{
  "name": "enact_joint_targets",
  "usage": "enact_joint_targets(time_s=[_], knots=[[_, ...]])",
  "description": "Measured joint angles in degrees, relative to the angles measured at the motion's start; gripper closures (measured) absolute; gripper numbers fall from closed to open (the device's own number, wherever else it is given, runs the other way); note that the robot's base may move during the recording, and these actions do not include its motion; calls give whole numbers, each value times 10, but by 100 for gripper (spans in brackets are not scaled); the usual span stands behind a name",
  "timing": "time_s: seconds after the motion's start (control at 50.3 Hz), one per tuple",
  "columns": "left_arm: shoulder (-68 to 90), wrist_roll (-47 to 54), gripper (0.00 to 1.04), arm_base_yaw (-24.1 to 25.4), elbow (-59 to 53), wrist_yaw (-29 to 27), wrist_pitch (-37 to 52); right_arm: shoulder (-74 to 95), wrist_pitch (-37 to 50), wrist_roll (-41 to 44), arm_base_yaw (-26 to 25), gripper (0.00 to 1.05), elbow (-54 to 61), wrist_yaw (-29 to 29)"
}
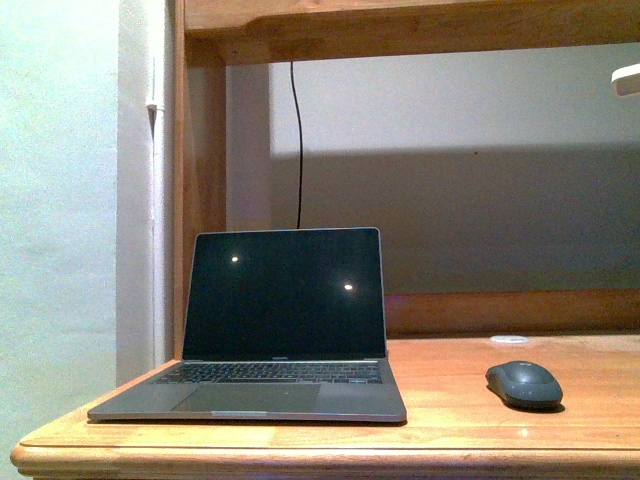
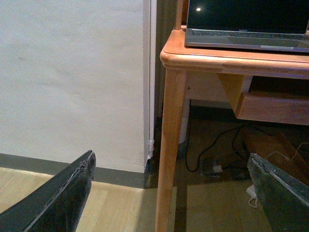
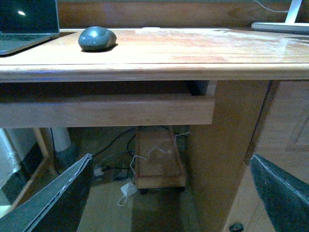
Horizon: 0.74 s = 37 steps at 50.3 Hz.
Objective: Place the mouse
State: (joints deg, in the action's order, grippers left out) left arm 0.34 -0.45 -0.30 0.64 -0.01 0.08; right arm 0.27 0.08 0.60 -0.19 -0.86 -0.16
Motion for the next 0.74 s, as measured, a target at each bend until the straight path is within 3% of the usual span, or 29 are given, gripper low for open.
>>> enact_joint_targets(time_s=[0.736], knots=[[0,0,8,0,0,0,0,0,0,0,0,7,0,0]])
